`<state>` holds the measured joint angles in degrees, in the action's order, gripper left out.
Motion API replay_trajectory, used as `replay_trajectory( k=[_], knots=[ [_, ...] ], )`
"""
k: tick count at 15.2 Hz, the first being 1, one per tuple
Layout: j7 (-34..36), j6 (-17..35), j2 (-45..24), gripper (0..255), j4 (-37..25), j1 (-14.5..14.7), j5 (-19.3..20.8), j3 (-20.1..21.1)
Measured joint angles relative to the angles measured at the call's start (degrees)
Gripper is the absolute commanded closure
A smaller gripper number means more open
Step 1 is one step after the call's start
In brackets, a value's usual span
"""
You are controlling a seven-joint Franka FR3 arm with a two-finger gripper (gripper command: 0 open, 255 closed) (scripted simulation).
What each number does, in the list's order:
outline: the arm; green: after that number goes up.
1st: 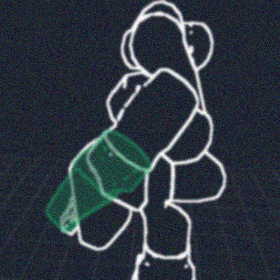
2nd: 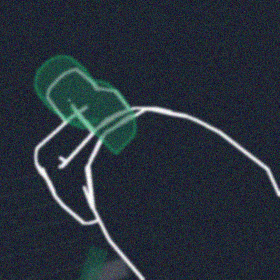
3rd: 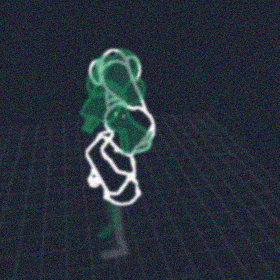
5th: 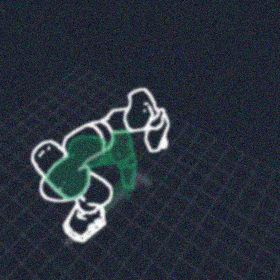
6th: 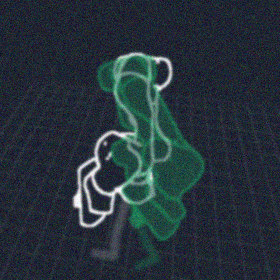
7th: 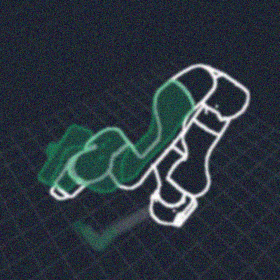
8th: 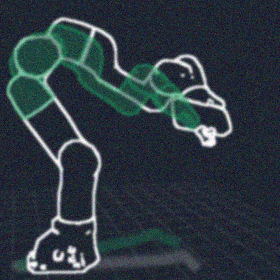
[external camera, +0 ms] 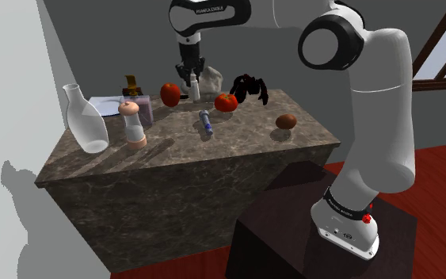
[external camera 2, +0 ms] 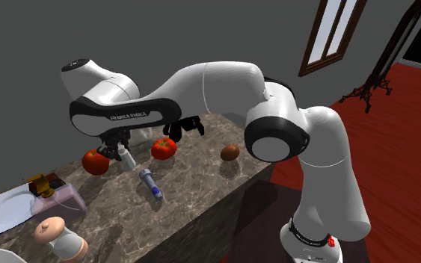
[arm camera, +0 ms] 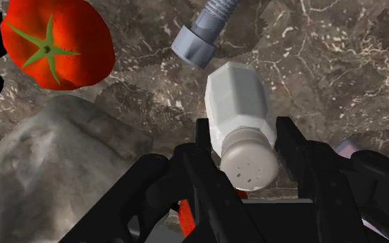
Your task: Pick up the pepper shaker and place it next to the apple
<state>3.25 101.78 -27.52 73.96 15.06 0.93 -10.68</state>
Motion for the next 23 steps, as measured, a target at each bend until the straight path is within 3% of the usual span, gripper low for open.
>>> replay_trajectory(
  k=[23],
  knots=[
    [0.81,15.31,-2.97,255,12.37,0.15,-0.27,0.34]
  ],
)
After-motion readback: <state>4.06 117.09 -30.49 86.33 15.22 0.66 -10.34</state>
